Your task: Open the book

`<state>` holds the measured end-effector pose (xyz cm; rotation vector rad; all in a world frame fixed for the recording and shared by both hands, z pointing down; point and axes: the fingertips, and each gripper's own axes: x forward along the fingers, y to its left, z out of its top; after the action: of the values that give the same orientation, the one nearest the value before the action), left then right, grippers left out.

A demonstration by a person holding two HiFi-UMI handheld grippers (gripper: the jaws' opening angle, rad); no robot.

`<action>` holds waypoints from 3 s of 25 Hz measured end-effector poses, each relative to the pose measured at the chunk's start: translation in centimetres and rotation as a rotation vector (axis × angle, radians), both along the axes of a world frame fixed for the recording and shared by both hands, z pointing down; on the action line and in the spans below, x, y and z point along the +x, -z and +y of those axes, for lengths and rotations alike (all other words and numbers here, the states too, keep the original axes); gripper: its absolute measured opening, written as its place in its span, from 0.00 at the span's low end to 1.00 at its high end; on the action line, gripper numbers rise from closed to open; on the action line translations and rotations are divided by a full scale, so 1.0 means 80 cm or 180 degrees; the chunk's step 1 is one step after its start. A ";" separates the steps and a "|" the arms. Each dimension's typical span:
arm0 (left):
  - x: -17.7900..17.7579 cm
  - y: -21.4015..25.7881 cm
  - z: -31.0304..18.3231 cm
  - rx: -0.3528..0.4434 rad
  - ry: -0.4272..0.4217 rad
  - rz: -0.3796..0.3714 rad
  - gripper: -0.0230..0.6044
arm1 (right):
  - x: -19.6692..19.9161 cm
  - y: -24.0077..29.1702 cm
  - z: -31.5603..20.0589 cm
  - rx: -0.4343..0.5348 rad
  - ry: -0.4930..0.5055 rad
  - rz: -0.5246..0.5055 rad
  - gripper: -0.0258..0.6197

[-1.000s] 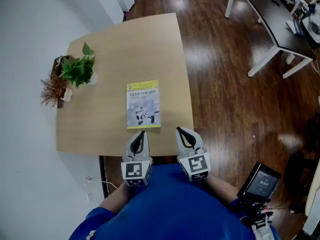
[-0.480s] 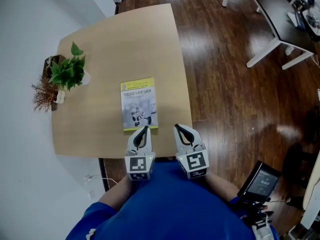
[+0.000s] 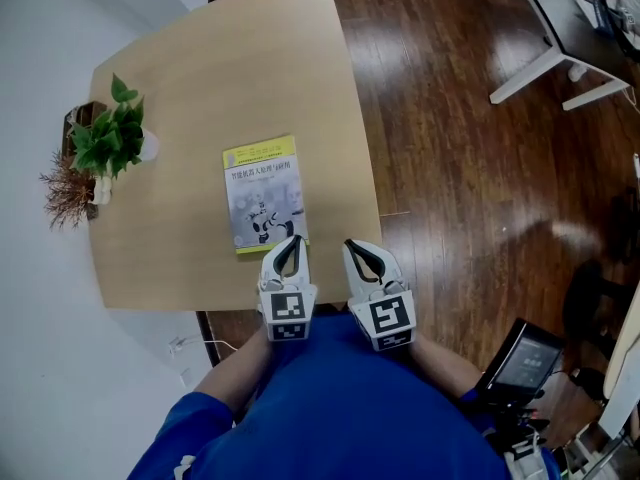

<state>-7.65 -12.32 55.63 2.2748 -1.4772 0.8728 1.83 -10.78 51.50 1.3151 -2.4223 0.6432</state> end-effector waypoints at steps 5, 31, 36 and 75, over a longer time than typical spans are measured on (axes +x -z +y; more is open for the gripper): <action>0.010 -0.044 -0.011 -0.0233 -0.0096 -0.0173 0.17 | 0.004 -0.028 -0.005 -0.0109 0.0046 -0.0002 0.04; 0.009 -0.107 -0.064 -0.0677 0.0226 -0.0755 0.38 | 0.031 -0.044 -0.018 -0.0203 -0.0101 -0.0032 0.04; -0.003 -0.109 -0.062 -0.0698 0.0320 -0.0816 0.37 | 0.031 -0.043 -0.018 -0.0200 -0.0093 -0.0045 0.04; -0.006 -0.116 -0.070 -0.0810 0.0366 -0.0987 0.34 | 0.046 -0.041 -0.035 -0.0181 -0.0067 -0.0095 0.04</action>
<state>-8.13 -17.91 64.92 1.9166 -1.4998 1.3404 5.49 -13.59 54.80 1.3192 -2.3982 0.7368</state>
